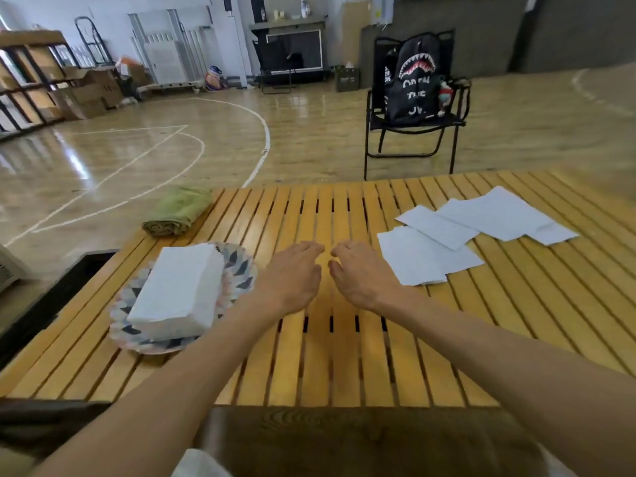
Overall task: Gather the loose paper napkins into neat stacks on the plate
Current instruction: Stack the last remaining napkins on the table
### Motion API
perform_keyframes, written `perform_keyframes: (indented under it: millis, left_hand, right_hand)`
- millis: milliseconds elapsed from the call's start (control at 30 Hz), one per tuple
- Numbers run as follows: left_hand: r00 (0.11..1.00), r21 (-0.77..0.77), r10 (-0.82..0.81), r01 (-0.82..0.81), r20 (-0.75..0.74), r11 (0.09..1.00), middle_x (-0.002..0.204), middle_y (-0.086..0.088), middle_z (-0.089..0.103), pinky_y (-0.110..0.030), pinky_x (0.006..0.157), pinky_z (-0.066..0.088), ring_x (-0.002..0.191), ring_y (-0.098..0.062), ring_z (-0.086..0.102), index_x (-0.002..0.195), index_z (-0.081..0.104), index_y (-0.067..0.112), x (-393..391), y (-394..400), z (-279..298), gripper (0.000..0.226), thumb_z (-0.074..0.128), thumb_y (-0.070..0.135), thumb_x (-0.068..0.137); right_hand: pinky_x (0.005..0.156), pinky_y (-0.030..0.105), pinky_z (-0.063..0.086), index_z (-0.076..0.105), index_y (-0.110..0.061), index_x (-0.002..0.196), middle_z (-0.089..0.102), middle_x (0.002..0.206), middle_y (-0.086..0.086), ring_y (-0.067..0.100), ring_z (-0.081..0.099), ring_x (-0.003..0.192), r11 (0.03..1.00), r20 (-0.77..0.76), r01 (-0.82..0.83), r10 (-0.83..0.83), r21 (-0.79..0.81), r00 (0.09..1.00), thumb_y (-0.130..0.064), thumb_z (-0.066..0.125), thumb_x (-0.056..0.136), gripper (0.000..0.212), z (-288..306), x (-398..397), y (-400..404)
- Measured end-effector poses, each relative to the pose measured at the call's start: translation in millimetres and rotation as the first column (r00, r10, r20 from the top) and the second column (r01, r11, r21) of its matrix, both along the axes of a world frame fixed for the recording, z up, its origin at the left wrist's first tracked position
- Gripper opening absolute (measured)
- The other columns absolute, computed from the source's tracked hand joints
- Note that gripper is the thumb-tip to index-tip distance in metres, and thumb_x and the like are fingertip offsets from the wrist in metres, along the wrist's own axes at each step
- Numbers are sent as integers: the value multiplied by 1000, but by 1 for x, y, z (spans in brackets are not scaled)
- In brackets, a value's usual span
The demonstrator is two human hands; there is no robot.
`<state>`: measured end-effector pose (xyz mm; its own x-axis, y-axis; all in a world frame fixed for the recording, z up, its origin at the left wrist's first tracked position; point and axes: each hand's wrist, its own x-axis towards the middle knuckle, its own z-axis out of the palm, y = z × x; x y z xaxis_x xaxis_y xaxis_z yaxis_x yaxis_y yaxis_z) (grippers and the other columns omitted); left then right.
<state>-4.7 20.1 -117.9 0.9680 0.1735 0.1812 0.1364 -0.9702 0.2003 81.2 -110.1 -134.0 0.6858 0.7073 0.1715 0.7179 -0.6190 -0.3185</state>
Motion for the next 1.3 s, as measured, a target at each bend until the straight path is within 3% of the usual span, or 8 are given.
perform_keyframes:
  millis: [100, 300, 400, 600, 700, 833, 1033, 1300]
  left_hand:
    - [996, -59, -78, 76, -38, 995, 150, -2, 43, -37, 112, 31, 137, -21, 38, 146, 41, 18, 39, -48, -16, 44, 41, 22, 102]
    - [969, -50, -201, 195, -144, 979, 143, -2, 50, -41, 106, 37, 131, -24, 44, 140, 47, 20, 80, -109, -35, 40, 39, 30, 102]
    - [969, 38, -192, 200, -152, 979, 119, 0, 56, -38, 91, 40, 111, -22, 52, 120, 54, 21, 77, -110, -43, 31, 41, 39, 99]
    - [982, 36, -170, 173, -88, 984, 106, 10, 54, -32, 80, 39, 91, -15, 55, 112, 54, 25, 38, -99, -44, 43, 41, 62, 94]
    - [987, -7, -145, 145, -73, 989, 101, 11, 54, -31, 78, 39, 84, -11, 54, 104, 54, 28, 11, -90, -40, 47, 34, 69, 92]
    - [985, -47, -126, 121, -122, 991, 102, 14, 52, -30, 86, 41, 93, -10, 50, 98, 53, 31, -17, -78, -34, 47, 51, 75, 81]
    - [966, -136, -217, 198, -143, 971, 122, 17, 52, -36, 113, 32, 120, -7, 45, 106, 54, 37, -36, -70, -29, 23, 62, 24, 88]
    - [967, -96, -221, 210, -129, 973, 137, 16, 49, -32, 113, 30, 129, -6, 39, 126, 54, 35, -43, -75, -36, 32, 54, 25, 96]
  right_hand:
    - [96, 43, 43, 63, -13, 122, 60, 127, 8, 26, 52, 116, 987, 14, 147, -147, -65, 989, -31, 40, 103, 34, -7, 36, -61]
    - [99, 45, 40, 48, -15, 141, 52, 140, 10, 30, 48, 124, 952, -59, 274, -284, -135, 957, -34, 39, 103, 43, -27, 75, -141]
    - [95, 44, 41, 45, -16, 139, 53, 137, 9, 30, 49, 122, 947, -80, 288, -301, -146, 950, -38, 39, 102, 44, -34, 79, -151]
    - [77, 37, 39, 54, -15, 121, 55, 123, 6, 23, 52, 100, 942, -79, 298, -312, -155, 947, -37, 39, 102, 32, -33, 74, -154]
    - [82, 40, 47, 56, -12, 119, 57, 122, 7, 26, 56, 102, 935, -94, 318, -335, -154, 938, -34, 41, 102, 31, -26, 71, -157]
    - [92, 44, 48, 54, -12, 122, 56, 124, 10, 29, 54, 110, 913, -46, 359, -374, -192, 926, -32, 46, 100, 30, -16, 61, -158]
    - [106, 37, 41, 55, -27, 133, 51, 140, -3, 18, 44, 129, 997, -126, 53, -59, -52, 990, -31, 58, 96, 37, -15, 12, -141]
    - [91, 28, 46, 65, -33, 119, 54, 118, -11, 9, 51, 108, 996, -160, -37, 25, -76, 987, -39, 57, 96, 24, -22, -13, -144]
